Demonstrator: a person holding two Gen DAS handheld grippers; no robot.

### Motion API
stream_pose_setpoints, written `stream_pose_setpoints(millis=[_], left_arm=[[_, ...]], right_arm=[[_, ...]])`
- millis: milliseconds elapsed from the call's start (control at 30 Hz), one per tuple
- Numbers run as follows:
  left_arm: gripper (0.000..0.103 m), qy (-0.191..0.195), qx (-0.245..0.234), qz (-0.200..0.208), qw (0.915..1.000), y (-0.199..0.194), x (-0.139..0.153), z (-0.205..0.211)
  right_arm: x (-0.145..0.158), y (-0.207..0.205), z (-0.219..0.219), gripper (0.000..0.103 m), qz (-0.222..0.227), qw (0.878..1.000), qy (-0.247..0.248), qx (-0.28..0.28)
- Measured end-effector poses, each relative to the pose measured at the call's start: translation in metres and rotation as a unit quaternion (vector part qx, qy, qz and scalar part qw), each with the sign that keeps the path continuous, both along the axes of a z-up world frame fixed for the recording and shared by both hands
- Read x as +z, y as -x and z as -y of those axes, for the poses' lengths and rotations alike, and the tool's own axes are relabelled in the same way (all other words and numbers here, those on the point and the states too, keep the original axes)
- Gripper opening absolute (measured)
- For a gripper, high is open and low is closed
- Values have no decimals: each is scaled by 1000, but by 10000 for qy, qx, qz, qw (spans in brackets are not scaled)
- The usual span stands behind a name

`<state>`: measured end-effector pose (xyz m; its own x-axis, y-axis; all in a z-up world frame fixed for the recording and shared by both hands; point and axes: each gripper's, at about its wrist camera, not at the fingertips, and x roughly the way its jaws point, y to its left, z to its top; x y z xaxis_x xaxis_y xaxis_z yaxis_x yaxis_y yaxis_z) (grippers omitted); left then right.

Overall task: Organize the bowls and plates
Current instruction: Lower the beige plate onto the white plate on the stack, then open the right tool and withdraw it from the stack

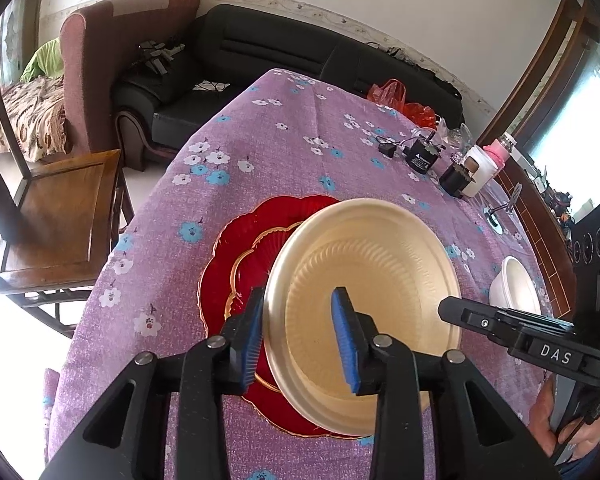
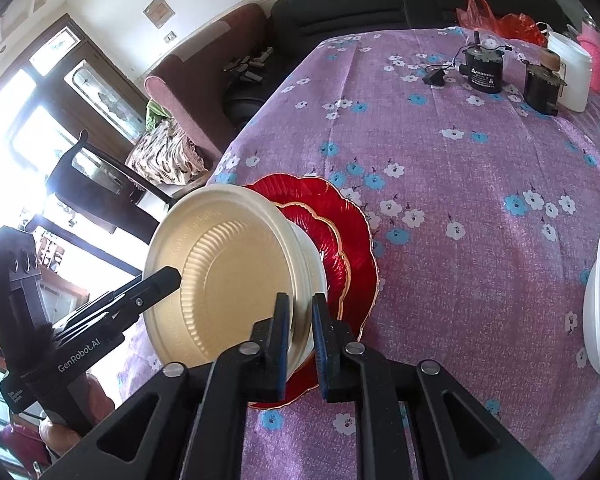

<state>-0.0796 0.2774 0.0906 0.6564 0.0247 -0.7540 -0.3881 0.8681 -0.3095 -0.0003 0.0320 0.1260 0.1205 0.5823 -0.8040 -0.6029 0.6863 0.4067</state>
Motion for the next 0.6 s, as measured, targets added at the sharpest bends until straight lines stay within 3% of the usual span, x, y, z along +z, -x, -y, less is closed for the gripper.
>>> stream_pose_setpoints(millis=[133, 600], left_arm=[[39, -23, 36, 26, 10000, 1, 2, -1], [39, -184, 9, 160, 9997, 8, 19, 12]], right_arm=[[1, 0, 1, 17, 25, 10000, -7, -8], [15, 2, 23, 20, 81, 9996, -253, -126]])
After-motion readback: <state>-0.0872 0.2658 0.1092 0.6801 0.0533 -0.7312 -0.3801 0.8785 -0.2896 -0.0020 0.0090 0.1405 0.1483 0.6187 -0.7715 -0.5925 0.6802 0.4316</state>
